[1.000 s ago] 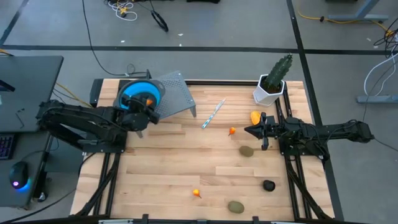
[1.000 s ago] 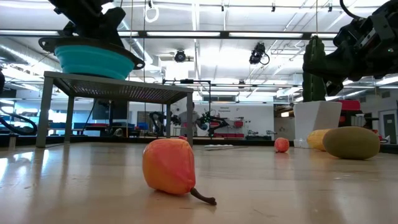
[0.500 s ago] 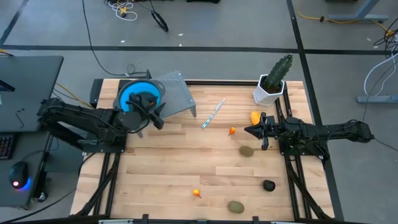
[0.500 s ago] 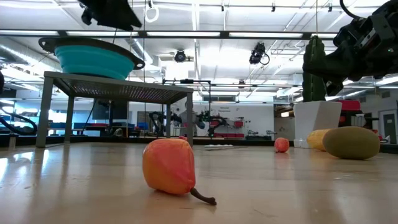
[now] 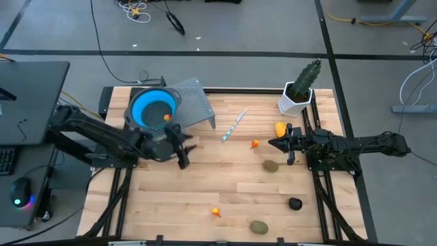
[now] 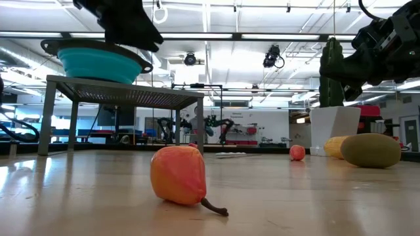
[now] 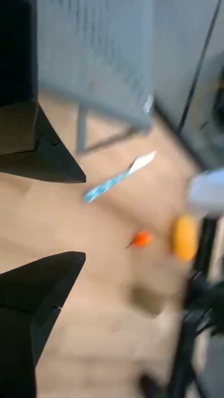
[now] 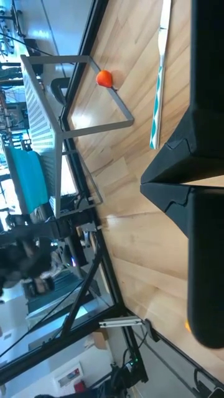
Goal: Pick & Place Fruit
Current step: Put the bottom orange pear into the blue strainer bowl
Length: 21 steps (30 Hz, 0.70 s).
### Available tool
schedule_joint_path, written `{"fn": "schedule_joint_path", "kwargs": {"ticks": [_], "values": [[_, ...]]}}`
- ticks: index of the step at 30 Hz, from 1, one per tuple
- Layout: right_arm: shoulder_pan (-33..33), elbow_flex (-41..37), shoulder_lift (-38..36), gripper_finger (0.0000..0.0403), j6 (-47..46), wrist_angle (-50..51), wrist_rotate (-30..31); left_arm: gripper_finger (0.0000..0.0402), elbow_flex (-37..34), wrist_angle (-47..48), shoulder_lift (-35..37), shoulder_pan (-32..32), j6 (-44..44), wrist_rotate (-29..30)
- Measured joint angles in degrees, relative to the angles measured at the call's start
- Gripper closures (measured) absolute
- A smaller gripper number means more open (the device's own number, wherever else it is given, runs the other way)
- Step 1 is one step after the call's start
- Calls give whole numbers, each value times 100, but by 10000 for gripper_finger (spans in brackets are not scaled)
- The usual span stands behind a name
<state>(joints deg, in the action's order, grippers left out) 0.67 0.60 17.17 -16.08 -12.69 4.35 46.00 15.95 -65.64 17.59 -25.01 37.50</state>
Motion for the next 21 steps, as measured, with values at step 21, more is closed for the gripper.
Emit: {"fn": "schedule_joint_path", "kwargs": {"ticks": [21], "values": [[1,0,-1,390,0,0,1,200,-2,-1581,-1962,1145,-760,-2137]]}}
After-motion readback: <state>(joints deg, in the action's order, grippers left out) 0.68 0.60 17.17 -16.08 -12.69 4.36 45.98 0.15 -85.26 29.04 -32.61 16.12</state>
